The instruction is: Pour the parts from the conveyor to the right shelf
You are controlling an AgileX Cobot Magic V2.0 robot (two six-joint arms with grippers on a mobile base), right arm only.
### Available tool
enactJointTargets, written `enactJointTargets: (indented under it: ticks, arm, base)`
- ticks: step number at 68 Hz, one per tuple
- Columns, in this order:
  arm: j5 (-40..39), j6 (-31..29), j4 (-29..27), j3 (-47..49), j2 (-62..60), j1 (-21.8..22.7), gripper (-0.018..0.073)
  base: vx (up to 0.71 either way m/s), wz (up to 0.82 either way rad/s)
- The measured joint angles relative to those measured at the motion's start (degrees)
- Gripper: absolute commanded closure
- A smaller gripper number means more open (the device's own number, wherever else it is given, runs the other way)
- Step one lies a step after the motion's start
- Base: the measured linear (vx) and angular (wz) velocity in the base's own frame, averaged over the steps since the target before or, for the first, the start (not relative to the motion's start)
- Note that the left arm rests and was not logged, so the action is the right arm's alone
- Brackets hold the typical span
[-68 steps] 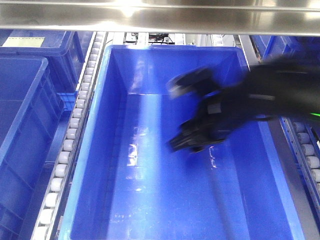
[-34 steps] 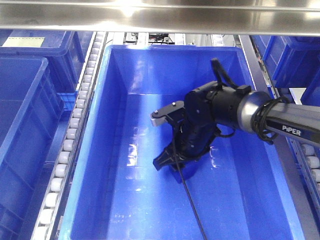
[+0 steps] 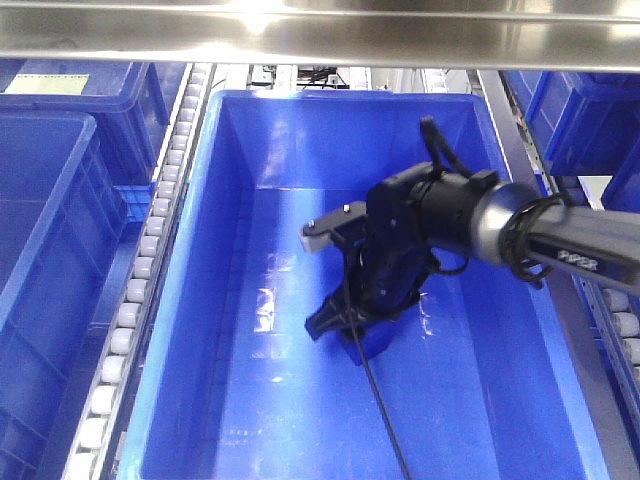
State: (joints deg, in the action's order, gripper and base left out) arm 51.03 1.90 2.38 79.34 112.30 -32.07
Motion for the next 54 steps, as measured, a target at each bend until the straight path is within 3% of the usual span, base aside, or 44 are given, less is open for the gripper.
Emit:
enactJointTargets:
  ticks: [12,31,43,54]
  arm:
    - [-0.31,0.31,0.0,-0.18,-0.67,0.0,-0.0087]
    - [-3.07,2.8,0.0,-0.25,-6.24,0.0,0.0022]
    - [-9.77,4.77,0.0,-6.36,-12.06,0.0,0.0173]
    - [-20.91,7.65,0.0,-18.96,-21.46,0.0,0.0465]
  base:
    - [0.0,0.0]
    - [0.0,0.0]
    - [0.0,0.0]
    - [0.0,0.0]
